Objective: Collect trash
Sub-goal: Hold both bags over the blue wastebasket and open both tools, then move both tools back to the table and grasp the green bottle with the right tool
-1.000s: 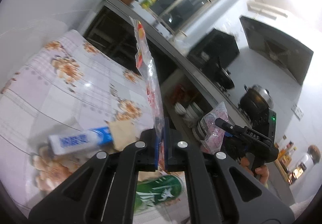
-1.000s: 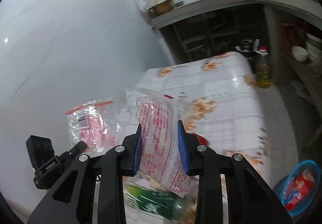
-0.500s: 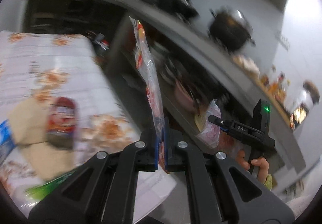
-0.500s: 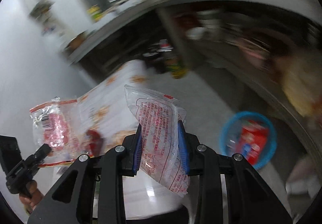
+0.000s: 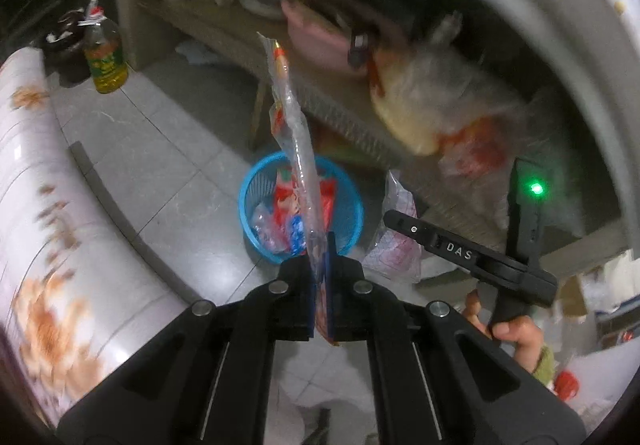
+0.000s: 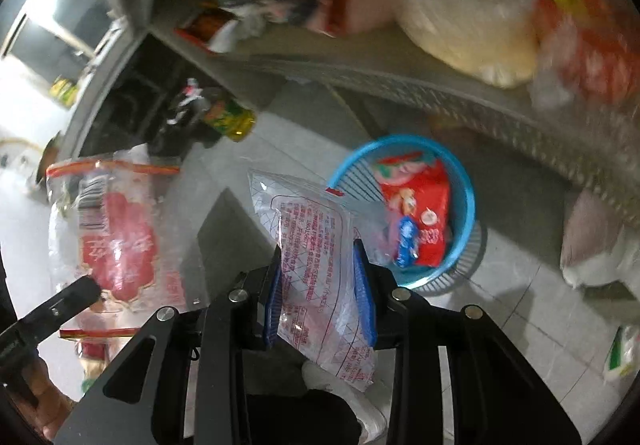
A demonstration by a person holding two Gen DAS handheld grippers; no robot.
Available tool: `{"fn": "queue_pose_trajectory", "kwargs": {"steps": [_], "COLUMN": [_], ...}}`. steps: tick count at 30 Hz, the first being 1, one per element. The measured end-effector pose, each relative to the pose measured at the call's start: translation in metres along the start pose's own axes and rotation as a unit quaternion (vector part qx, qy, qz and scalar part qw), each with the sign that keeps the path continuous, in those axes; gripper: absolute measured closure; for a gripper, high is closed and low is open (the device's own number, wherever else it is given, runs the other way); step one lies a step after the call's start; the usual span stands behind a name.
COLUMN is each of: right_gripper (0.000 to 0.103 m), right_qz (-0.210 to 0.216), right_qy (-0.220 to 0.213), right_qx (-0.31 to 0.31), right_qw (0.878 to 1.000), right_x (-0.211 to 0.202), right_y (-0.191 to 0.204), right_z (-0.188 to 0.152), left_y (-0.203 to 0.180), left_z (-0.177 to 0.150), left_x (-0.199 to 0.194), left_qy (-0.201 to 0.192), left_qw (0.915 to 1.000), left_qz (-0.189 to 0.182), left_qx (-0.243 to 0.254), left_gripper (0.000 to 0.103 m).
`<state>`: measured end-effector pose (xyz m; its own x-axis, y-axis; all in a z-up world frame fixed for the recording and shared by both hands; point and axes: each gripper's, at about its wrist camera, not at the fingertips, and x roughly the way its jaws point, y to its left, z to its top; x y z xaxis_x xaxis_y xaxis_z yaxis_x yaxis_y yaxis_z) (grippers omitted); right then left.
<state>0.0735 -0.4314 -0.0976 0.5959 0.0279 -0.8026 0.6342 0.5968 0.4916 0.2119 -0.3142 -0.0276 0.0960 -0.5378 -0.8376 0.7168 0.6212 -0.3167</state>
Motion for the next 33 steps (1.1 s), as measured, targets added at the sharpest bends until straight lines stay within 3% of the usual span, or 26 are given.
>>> {"fn": "queue_pose_trajectory", "kwargs": {"steps": [6, 7, 8, 10, 11, 12, 15, 18, 25, 28, 33], "right_gripper": [0.069, 0.068, 0.059, 0.037, 0.035, 0.035, 0.035, 0.035, 0.035, 0.034, 0.024], "right_qz": [-0.011, -0.012, -0.016, -0.018, -0.021, -0.023, -0.034, -0.025, -0.017, -0.010, 0.021], "right_qy": [0.017, 0.014, 0.011, 0.011, 0.019, 0.030, 0.052, 0.047, 0.031, 0.022, -0.001], "right_qx": [0.044, 0.051, 0.061, 0.072, 0.082, 0.089, 0.110, 0.123, 0.120, 0.108, 0.076], "right_qw": [0.999, 0.999, 0.998, 0.997, 0.996, 0.995, 0.992, 0.991, 0.992, 0.994, 0.997], "right_x": [0.057, 0.064, 0.076, 0.096, 0.112, 0.126, 0.148, 0.148, 0.111, 0.094, 0.054], "right_y": [-0.036, -0.041, -0.048, -0.057, -0.065, -0.072, -0.086, -0.094, -0.093, -0.083, -0.056], "right_z": [0.019, 0.024, 0.028, 0.033, 0.034, 0.034, 0.028, 0.018, 0.002, -0.003, -0.018], "left_y": [-0.014, -0.016, -0.018, -0.014, -0.011, -0.009, -0.005, 0.001, 0.005, 0.007, 0.017], "left_z": [0.030, 0.036, 0.043, 0.049, 0.050, 0.051, 0.051, 0.053, 0.055, 0.049, 0.011], "left_x": [0.093, 0.103, 0.116, 0.138, 0.149, 0.158, 0.167, 0.159, 0.109, 0.072, -0.004], "left_qy": [0.053, 0.059, 0.064, 0.074, 0.081, 0.085, 0.090, 0.080, 0.049, 0.022, -0.045], "left_qw": [0.9963, 0.9953, 0.9943, 0.9928, 0.9919, 0.9907, 0.9894, 0.9912, 0.9921, 0.9941, 0.9921], "left_qz": [0.051, 0.059, 0.069, 0.080, 0.087, 0.098, 0.110, 0.104, 0.115, 0.106, 0.116], "left_qx": [0.044, 0.049, 0.052, 0.050, 0.046, 0.040, 0.030, 0.016, 0.009, 0.003, -0.014], "left_gripper": [0.100, 0.100, 0.100, 0.086, 0.066, 0.057, 0.054, 0.046, 0.040, 0.038, 0.034]}}
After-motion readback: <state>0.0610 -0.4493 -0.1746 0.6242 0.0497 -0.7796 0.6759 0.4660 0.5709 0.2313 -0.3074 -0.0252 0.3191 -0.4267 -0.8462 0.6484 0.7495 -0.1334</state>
